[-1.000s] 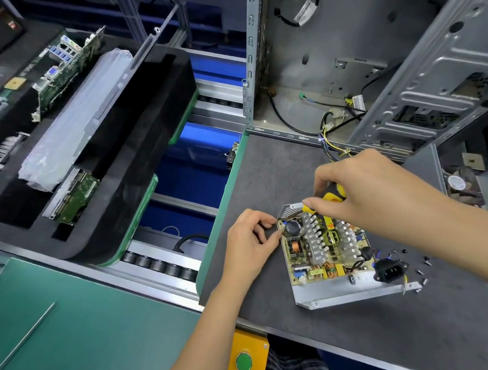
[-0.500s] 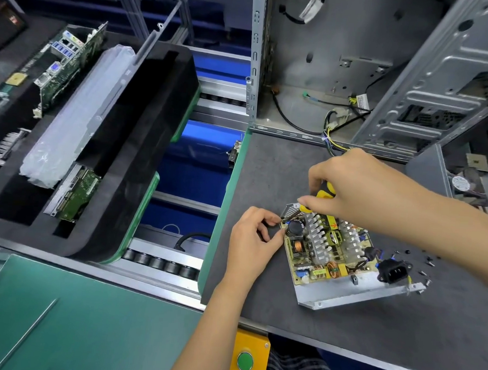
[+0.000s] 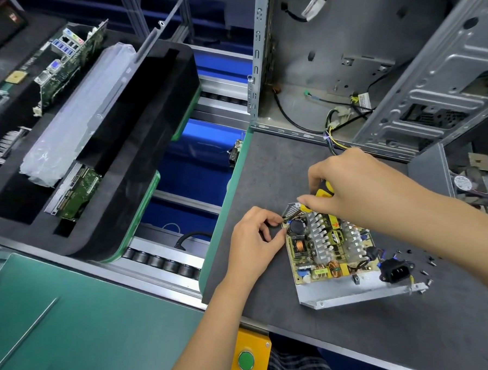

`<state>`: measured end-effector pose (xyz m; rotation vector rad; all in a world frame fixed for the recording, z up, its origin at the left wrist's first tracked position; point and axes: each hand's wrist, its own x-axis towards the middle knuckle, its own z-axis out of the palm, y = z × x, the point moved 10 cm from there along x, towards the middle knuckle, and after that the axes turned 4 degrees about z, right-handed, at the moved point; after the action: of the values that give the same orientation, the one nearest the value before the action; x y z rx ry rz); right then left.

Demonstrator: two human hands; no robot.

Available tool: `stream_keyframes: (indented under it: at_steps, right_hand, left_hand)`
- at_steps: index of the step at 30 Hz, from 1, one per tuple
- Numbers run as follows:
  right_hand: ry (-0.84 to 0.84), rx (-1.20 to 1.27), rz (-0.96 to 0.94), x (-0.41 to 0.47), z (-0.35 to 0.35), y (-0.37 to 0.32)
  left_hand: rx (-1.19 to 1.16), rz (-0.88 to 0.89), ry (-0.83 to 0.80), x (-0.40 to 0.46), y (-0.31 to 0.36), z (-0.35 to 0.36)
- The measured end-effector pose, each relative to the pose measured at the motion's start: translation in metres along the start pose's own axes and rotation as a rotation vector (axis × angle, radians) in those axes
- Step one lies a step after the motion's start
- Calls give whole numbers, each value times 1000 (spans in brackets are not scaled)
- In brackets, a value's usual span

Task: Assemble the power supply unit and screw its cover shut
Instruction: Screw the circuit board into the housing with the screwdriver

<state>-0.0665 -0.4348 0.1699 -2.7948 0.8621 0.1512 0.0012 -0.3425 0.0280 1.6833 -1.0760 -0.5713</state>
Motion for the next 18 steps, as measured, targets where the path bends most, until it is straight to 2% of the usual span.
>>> stream_keyframes:
  at_steps: [18]
  right_hand:
    - [-27,-58,20,-2,4,-4]
  left_hand:
    - [0,40,35,-3,3,-3]
